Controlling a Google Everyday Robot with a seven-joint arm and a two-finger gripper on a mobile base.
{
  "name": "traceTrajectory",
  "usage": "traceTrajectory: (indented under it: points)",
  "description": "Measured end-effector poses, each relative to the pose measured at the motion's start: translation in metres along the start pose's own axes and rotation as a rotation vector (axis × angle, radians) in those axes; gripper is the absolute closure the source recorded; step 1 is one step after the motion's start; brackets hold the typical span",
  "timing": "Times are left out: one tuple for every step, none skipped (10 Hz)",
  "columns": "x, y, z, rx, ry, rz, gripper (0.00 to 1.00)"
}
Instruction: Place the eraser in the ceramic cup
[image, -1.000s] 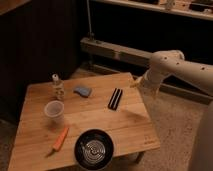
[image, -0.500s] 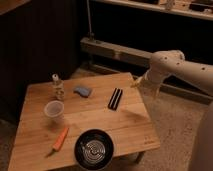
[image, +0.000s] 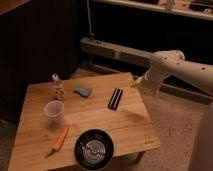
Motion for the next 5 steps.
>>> traceTrajectory:
  points:
    - [0.0,0.0,0.0,0.0,0.0,0.0,0.2]
    - [0.0,0.0,0.0001,0.0,0.0,0.0,0.2]
    - [0.0,0.0,0.0001,0.0,0.0,0.0,0.2]
    - [-0.0005,-0.0003,-0.0008,0.004,-0.003,0.001,0.2]
    - [-0.0031,-0.0001,-0.0037,0.012,-0.011,0.009,0.2]
